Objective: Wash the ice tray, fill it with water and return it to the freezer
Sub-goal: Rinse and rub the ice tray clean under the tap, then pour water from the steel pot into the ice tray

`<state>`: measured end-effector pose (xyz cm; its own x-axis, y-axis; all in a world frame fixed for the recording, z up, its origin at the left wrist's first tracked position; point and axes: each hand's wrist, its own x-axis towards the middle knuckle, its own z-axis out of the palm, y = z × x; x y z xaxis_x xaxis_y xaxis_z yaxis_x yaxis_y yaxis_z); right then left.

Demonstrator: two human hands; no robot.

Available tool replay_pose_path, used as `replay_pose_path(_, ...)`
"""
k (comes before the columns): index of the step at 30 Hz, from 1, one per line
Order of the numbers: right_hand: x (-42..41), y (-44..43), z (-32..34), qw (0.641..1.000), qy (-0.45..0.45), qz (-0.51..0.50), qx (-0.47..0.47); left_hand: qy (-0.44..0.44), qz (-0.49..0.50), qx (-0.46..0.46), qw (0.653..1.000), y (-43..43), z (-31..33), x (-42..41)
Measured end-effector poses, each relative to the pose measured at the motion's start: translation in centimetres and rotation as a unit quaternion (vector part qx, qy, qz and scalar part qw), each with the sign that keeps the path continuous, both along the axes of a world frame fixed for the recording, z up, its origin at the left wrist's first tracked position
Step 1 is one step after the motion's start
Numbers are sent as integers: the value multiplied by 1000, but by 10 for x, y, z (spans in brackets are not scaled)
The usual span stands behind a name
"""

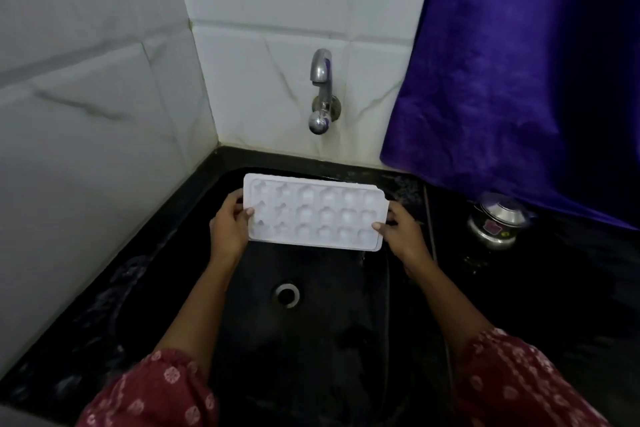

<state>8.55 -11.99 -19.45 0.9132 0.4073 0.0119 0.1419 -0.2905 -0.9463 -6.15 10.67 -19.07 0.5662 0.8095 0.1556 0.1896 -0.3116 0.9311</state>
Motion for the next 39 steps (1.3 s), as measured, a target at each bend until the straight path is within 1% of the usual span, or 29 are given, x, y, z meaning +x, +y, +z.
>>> replay_pose_path(5,-10,-36,-12,995,66,-69,-18,57,-45,-62,995,-32,-6,8)
replay_pose_path(8,-15,-68,-14,990,85,-110,-21,92,-63,-78,991,-58,-14,17)
replay_pose_path(11,-17,-104,-13,986,77,-147,-32,93,-68,-101,988,-94,-20,28)
replay_pose_path(15,-14,-159,-9,976,59,-201,-65,88,-114,-122,982,-147,-23,47)
replay_pose_path(19,-5,-214,-8,966,68,-231,-91,85,-136,-124,979,-202,-24,61)
replay_pose_path(22,3,-246,-9,964,71,-236,-95,87,-134,-126,979,-238,-27,66)
replay_pose_path(27,10,-278,-16,968,61,-226,-95,96,-121,-106,982,-275,-33,75)
replay_pose_path(34,23,-298,-32,970,65,-190,-138,129,-103,-62,984,-299,-42,81)
replay_pose_path(36,25,-298,-33,969,66,-182,-156,151,-97,-33,983,-300,-44,82)
replay_pose_path(39,29,-295,-29,953,51,-199,-225,199,-58,45,977,-301,-41,86)
